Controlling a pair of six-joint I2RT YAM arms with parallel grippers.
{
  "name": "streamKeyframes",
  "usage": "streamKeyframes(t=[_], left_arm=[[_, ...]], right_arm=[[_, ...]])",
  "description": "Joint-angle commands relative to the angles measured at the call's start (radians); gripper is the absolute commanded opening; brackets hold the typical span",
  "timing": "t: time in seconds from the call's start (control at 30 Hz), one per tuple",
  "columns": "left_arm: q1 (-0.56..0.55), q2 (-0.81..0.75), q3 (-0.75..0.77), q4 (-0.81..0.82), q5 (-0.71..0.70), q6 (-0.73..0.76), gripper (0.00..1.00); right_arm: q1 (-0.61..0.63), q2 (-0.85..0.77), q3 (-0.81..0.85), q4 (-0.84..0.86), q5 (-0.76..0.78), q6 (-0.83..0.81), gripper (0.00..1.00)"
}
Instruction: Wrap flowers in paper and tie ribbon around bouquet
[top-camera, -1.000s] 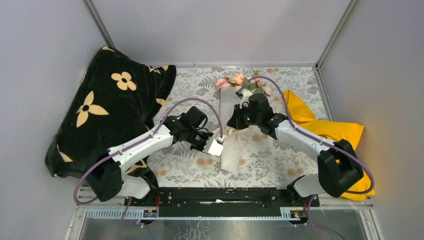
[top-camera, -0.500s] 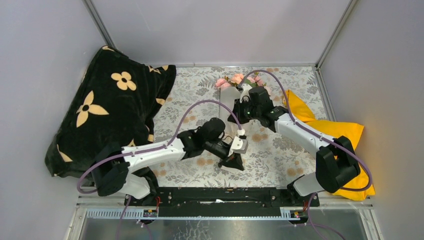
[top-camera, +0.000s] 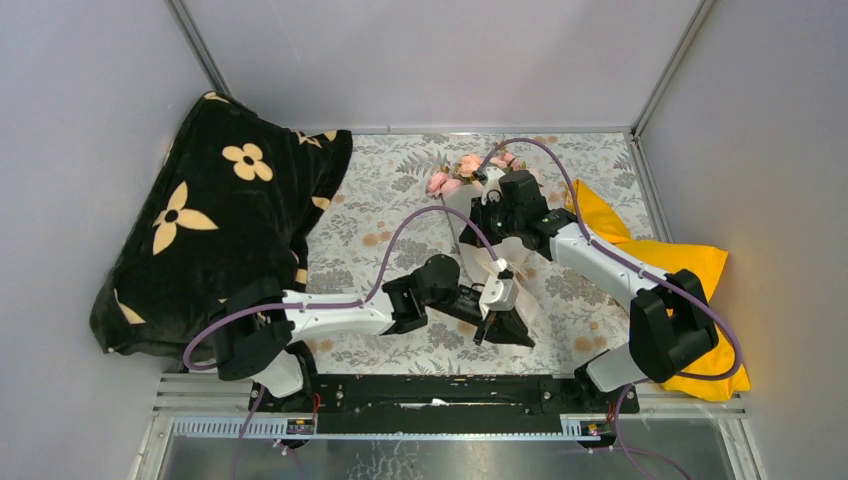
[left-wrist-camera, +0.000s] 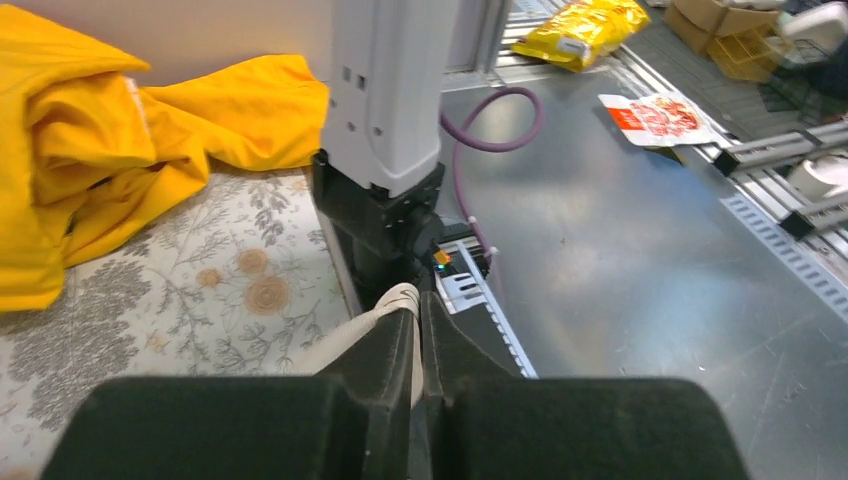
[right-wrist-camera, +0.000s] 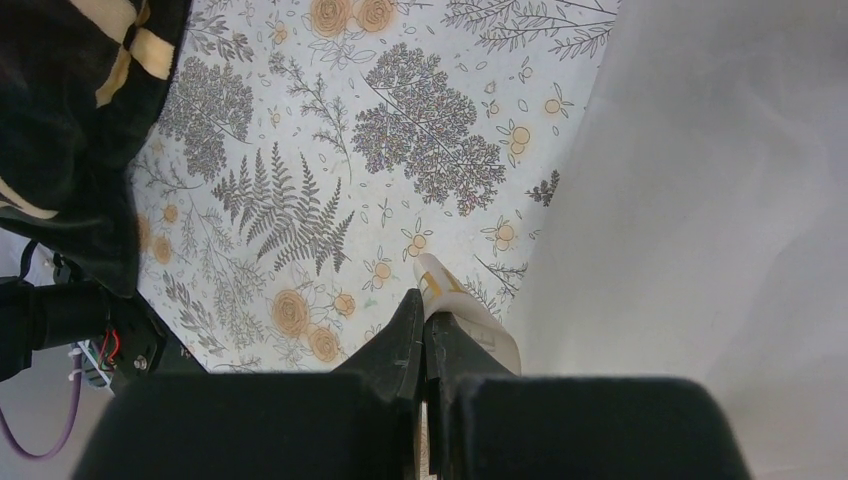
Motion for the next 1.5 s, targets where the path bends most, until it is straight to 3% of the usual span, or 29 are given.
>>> streamKeyframes(t=[0.0,0.2,0.47,0.53,0.6,0.67,0.77,0.87,1.03,1.17,1.23,1.3,1.47], left_arm=[[-0.004,0.008,0.016,0.011,-0.135,0.045,0.12],[0.000,0.075,-0.012,-0.065,-0.400,0.265,0.05],[-0.004,0.137,0.043,0.042,-0.218,0.243,0.13],[-0.005,0.135,0.055,0.000,-0.160,0.280,0.29],[-0.004,0.124,0.055,-0.135,-0.129,0.427,0.55],[0.003,0.097,0.041,-0.289,-0.140,0.635,0.72],[0.021,0.015,0.020,-0.458,-0.204,0.817,0.91],[0.048,-0.064,0.017,-0.569,-0.275,0.864,0.96],[0.130,-0.218,-0.015,-0.647,-0.296,0.688,0.87],[0.232,-0.281,-0.106,-0.473,-0.385,0.262,0.66],[0.280,-0.252,-0.133,-0.389,-0.439,0.080,0.69],[0.323,-0.224,-0.173,-0.264,-0.445,-0.043,0.78],[0.365,-0.112,-0.194,-0.039,-0.411,-0.171,0.87]], right_arm=[[-0.005,0.008,0.043,-0.006,-0.035,-0.028,0.00],[-0.005,-0.018,0.050,-0.034,-0.016,-0.035,0.00],[-0.006,-0.043,0.046,-0.067,0.012,-0.059,0.00],[-0.006,-0.044,0.053,-0.084,0.025,-0.073,0.00],[-0.006,-0.043,0.061,-0.101,0.033,-0.083,0.00],[-0.005,-0.047,0.057,-0.113,0.041,-0.088,0.00],[-0.005,-0.060,0.037,-0.101,0.037,-0.078,0.00],[-0.006,-0.065,0.032,-0.093,0.016,-0.068,0.00],[-0.006,-0.061,0.037,-0.104,0.014,-0.039,0.00],[-0.005,-0.083,0.026,-0.087,0.017,0.004,0.00],[-0.005,-0.103,0.016,-0.073,0.014,0.018,0.00],[-0.005,-0.118,0.011,-0.072,0.011,0.026,0.00],[-0.005,-0.139,-0.004,-0.068,-0.006,0.036,0.00]])
